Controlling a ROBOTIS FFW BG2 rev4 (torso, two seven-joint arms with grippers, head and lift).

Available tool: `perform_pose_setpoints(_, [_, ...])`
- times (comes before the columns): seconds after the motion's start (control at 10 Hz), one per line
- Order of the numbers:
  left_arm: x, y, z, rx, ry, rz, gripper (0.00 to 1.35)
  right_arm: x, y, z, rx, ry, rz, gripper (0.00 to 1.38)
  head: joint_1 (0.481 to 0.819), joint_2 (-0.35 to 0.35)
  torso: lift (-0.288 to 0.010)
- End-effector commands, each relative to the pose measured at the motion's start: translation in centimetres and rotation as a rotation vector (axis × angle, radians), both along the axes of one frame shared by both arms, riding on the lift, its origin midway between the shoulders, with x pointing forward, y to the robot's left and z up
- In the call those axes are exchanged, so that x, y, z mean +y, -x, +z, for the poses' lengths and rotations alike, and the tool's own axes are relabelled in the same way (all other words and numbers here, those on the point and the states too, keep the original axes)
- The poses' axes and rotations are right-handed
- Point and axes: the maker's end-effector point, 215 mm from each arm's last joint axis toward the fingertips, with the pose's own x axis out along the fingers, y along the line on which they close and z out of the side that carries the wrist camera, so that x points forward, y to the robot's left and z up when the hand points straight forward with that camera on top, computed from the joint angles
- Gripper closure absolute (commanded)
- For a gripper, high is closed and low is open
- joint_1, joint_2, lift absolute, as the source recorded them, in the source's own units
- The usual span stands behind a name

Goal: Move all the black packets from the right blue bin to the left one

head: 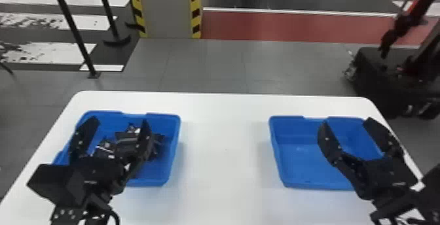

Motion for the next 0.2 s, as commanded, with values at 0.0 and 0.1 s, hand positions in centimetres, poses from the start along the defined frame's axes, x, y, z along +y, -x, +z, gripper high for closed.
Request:
perform_pose_setpoints(0.0, [-0.01, -0.08, 0.16, -0.004, 0.005, -0.002, 0.08, -0.01, 0.01, 0.11, -0.004, 0.000, 0.000, 0.13, 0.695, -0.020, -0.110])
perform_pose_setpoints(0.1, [-0.02, -0.07, 0.24, -0.006, 0.009, -0.003, 0.08, -0.01, 0.08, 0.00, -0.001, 0.000, 0.000, 0.13, 0.695, -0.020, -0.110])
